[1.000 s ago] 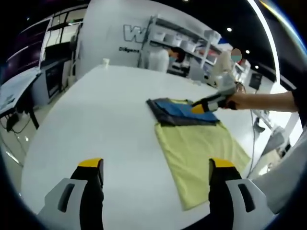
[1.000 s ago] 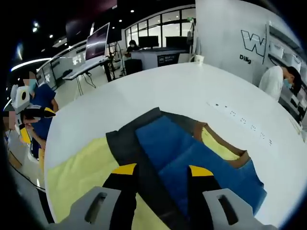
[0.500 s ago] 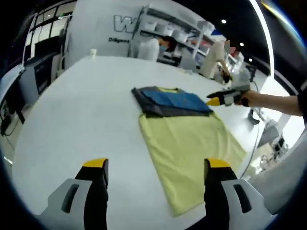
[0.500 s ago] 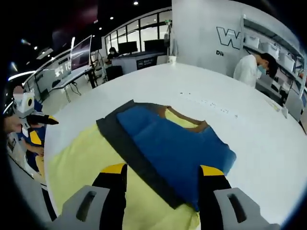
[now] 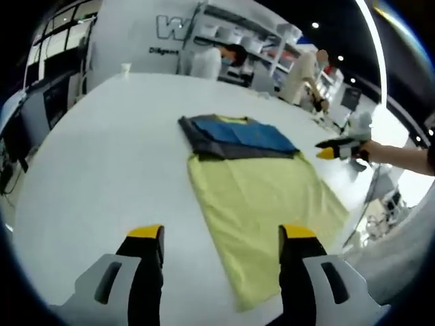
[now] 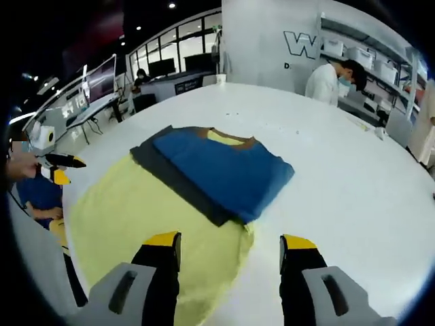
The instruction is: Fold the garment on the visible template until the final outline fits inside the template.
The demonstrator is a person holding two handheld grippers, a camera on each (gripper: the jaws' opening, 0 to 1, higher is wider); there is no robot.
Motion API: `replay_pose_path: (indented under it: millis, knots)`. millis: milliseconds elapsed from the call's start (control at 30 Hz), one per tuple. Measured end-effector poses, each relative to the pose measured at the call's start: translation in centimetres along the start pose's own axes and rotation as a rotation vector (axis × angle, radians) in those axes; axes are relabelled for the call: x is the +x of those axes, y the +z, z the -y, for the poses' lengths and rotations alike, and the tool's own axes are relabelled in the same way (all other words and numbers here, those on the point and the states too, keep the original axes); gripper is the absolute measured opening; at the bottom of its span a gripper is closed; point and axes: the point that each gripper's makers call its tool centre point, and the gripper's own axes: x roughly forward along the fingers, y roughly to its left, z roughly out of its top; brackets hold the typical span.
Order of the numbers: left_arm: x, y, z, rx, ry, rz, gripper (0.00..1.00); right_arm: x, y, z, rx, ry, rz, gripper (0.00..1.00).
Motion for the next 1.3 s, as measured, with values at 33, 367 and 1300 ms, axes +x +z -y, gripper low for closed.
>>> replay_pose_path:
  millis: [33, 367, 1300]
  knots:
    - [0.0, -0.1, 0.0, 0.001, -0.001, -0.004, 0.63, -0.2, -0.4, 0.2, 0.006, 0.000, -0.001, 0.54]
    - [-0.6, -2.1, 0.2, -0.002, 0.028, -0.051, 0.50, -2.9, -5.4, -1.0, 0.026, 0.009, -0.062, 0.50]
    - [-0.9, -7.3, 2.4, 0.107, -0.014, -0.191, 0.38, -6.7, -13.3, -6.0, 0.089, -0.027, -0.144, 0.28]
